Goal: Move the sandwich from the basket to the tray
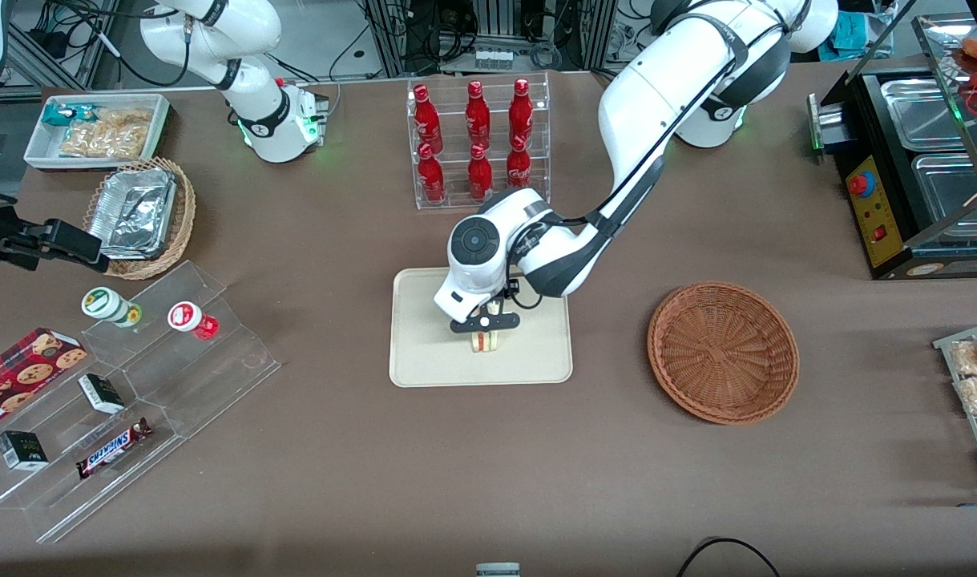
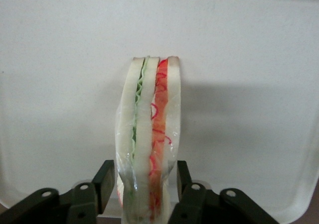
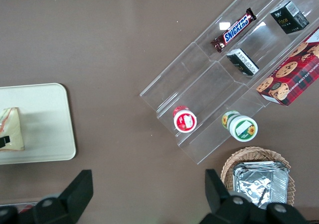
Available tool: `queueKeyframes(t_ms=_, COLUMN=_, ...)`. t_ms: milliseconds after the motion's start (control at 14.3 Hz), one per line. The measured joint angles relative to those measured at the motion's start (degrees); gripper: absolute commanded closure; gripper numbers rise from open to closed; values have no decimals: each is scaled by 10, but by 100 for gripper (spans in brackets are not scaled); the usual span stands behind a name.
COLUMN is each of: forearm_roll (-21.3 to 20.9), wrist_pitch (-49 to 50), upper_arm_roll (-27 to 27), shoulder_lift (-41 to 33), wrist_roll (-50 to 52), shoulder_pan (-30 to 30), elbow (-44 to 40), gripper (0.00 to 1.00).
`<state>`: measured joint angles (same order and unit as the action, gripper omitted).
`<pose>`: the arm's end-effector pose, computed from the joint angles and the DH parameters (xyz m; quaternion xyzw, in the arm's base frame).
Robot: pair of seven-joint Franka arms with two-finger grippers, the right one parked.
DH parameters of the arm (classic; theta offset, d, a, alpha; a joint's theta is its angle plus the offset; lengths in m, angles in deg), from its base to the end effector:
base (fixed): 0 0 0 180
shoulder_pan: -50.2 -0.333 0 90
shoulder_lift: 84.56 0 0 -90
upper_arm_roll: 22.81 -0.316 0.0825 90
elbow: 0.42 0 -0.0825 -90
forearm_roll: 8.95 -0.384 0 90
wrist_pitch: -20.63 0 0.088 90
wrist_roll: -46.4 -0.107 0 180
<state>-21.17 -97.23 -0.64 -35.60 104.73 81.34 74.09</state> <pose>0.5035 -0.5422 0.2497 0.9972 0.0501 -0.0539 0.0142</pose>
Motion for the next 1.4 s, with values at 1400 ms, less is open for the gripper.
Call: queueKeyframes(t_ms=1400, forearm_roll=25, wrist_pitch=171, upper_arm_roll=-59, shoulder_lift=-328, wrist_roll=-170, shoulder_pan=-214, elbow=242, gripper=0)
